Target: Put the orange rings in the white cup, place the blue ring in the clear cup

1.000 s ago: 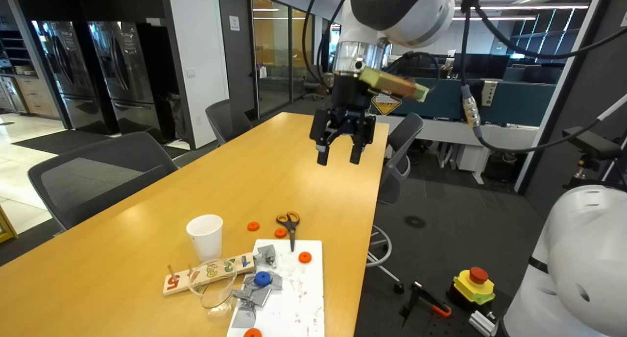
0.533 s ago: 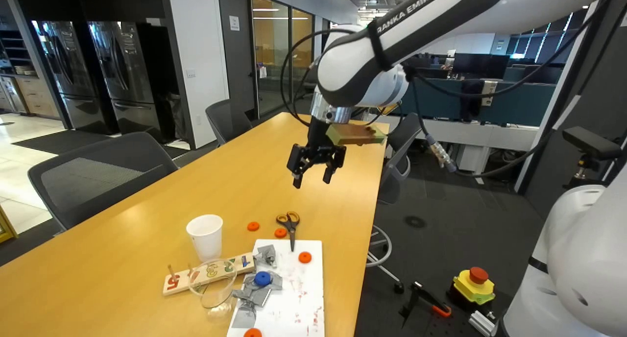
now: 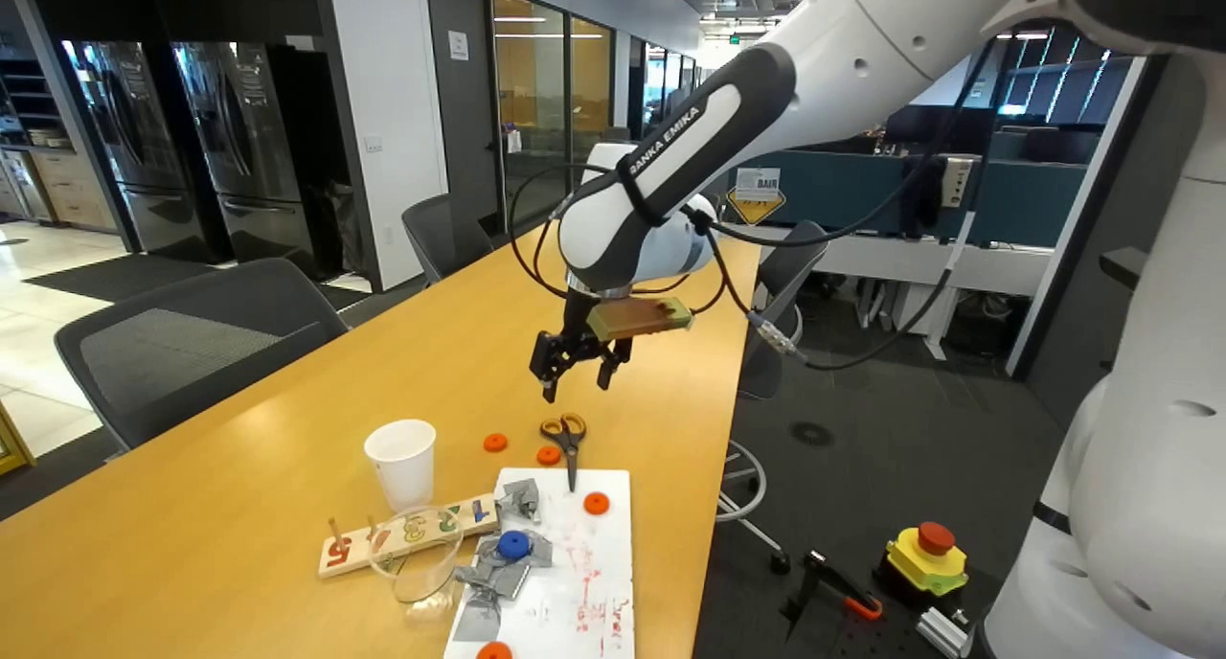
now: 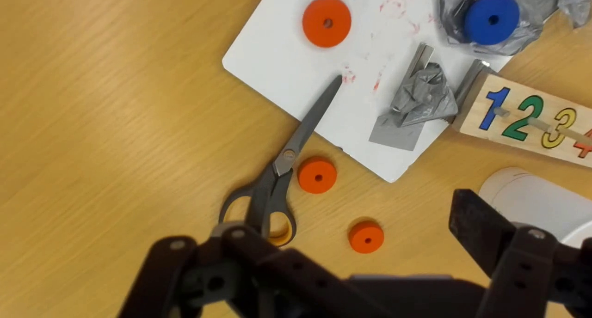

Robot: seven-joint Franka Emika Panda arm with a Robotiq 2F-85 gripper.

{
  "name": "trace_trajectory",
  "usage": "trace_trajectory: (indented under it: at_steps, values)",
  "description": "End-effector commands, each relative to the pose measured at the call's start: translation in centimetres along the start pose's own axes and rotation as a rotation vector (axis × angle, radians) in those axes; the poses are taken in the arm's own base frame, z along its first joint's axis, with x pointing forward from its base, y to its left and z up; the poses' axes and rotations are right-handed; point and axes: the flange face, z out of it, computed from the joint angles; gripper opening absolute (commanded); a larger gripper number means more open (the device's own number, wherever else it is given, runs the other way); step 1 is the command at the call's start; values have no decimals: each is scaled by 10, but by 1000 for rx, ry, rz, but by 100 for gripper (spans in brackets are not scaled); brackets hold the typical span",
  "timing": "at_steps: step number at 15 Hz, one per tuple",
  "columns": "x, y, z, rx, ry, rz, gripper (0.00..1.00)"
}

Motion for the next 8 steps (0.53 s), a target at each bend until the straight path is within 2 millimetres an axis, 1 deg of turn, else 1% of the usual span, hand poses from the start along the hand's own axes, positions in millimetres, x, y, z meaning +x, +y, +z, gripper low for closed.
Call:
trace_trajectory:
  at_steps: [1,8]
  values:
    - [45,-3,23,-9,4,-30,100]
    - [100,-13,70,-69,-23,-150,100]
